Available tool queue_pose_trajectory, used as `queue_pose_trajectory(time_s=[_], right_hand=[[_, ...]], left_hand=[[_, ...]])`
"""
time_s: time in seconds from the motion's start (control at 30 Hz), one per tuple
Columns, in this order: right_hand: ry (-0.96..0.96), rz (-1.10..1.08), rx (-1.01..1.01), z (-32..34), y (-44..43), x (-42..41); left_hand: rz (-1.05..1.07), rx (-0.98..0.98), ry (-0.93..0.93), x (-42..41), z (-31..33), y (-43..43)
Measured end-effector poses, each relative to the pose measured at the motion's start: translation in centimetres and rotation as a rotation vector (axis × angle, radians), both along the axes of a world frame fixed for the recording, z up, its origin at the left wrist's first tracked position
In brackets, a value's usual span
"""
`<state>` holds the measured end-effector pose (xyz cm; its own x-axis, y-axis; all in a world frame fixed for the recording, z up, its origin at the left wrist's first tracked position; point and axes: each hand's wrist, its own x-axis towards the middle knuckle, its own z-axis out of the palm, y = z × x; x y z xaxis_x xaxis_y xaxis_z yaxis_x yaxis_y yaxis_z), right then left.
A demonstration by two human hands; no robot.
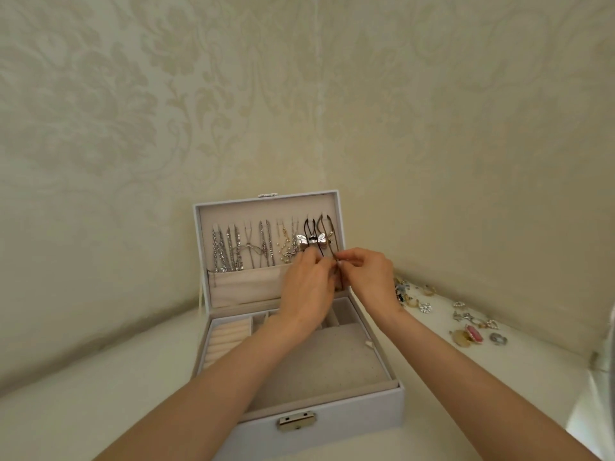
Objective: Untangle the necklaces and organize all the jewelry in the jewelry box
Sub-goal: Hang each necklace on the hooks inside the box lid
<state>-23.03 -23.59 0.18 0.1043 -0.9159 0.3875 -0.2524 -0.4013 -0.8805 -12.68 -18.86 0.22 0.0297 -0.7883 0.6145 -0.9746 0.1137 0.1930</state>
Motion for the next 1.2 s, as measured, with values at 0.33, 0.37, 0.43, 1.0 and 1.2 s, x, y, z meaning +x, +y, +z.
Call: queue_pose_trajectory(time_s=[0.33, 0.37, 0.43, 1.0, 1.2], right_hand=[[0.67, -0.207, -0.206, -0.5, 1.5, -0.1], [0.715, -0.214, -0.226, -0.5, 1.5, 0.1], [0.768, -0.229, -0.266, -0.4, 1.5, 0.4], [0.855, -0.095, -0.359, -1.3, -0.1, 0.3], [0.889, -0.219, -0.376, -0.6, 0.5, 0.2]], left_hand=[[0.095, -0.081, 0.047, 0.3, -1.4, 0.6], [0.087, -0.077, 0.045, 0.2, -1.4, 0.7], [0.072, -0.079, 0.013, 0.3, -1.5, 0.6], [0.015, 0.035, -0.059, 0.9, -1.3, 0.5], [-0.022, 0.056, 0.178, 1.8, -0.8, 0.4]])
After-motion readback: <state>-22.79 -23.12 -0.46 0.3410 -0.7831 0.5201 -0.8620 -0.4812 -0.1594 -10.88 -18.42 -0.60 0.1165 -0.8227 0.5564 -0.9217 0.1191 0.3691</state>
